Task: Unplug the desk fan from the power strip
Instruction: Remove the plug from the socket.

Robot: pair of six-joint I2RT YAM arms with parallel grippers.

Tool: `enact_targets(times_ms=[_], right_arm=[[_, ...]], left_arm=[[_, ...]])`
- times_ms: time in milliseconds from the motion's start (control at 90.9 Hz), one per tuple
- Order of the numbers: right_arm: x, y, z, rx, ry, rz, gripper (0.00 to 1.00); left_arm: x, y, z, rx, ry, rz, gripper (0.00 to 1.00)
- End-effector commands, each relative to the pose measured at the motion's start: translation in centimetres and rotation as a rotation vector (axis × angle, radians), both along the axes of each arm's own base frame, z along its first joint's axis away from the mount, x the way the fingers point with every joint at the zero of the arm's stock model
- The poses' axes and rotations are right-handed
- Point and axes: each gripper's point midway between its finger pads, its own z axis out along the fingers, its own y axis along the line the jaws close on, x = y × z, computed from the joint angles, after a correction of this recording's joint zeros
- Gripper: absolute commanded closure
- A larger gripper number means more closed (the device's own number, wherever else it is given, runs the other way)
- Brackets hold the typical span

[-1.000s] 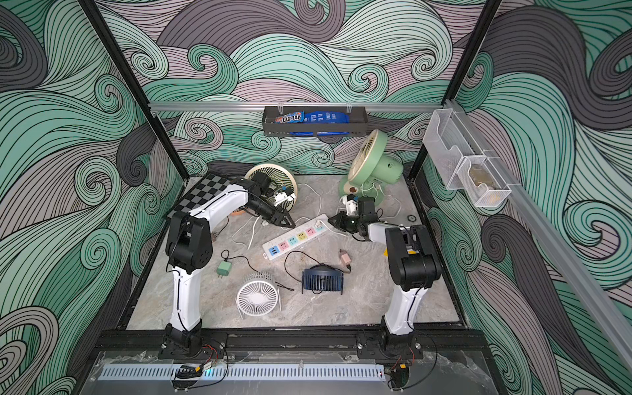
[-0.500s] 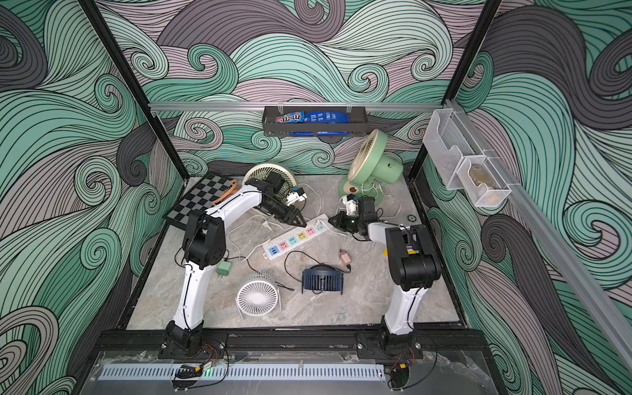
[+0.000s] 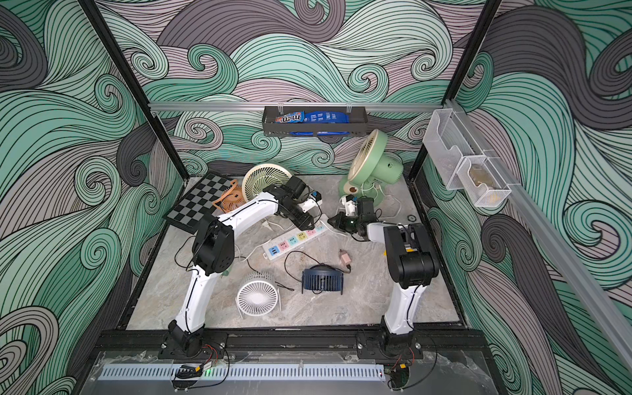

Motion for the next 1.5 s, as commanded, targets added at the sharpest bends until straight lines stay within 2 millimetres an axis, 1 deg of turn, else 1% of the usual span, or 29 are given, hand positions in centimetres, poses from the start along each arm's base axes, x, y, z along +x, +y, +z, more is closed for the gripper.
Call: enact_targets(times_ms=[0, 88, 286, 594, 847, 947, 1068, 1233, 1354, 1486], right_arm=[[-0.2, 0.6, -0.6, 0.015, 0.001, 0.026, 0.96], [-0.2, 0.7, -0.9, 0.021, 0.006, 0.029, 0.97], [-0.3, 0.8, -1.6, 0.02, 0.021, 0.028, 0.97], [-0.6, 0.7, -2.5, 0.015, 0.041, 0.023, 0.97], [-0.8, 0.7, -2.4, 0.019, 0.039, 0.026, 0.97], [-0.8, 0.8, -2.4, 0.019, 0.038, 0.027, 0.97], [-0.8, 0.9, -2.4, 0.021, 0.038, 0.029, 0.97], [-0.9, 0.9, -2.6, 0.022, 0.043, 0.032, 0.97], [-0.9, 1.0, -2.7, 0.02, 0.046, 0.031, 0.97], [-0.9, 1.0, -2.7, 0.019, 0.047, 0.03, 0.96]], left_arm=[[2.2, -0.5, 2.5, 0.007, -0.152, 0.006, 0.5], [2.3, -1.0, 2.7, 0.005, -0.174, -0.005, 0.5], [2.0, -2.2, 2.2, 0.027, -0.199, -0.04, 0.52], [1.0, -3.8, 1.4, 0.036, -0.198, -0.078, 0.54], [1.4, -4.1, 0.2, 0.069, -0.196, -0.081, 0.57], [1.3, -4.2, -0.2, 0.078, -0.193, -0.084, 0.62], [1.3, -4.0, -1.1, 0.106, -0.193, -0.084, 0.68], [1.5, -3.7, -1.8, 0.129, -0.194, -0.082, 0.69], [1.4, -3.9, -2.0, 0.129, -0.195, -0.086, 0.71], [1.4, -4.0, -2.1, 0.132, -0.2, -0.086, 0.76]])
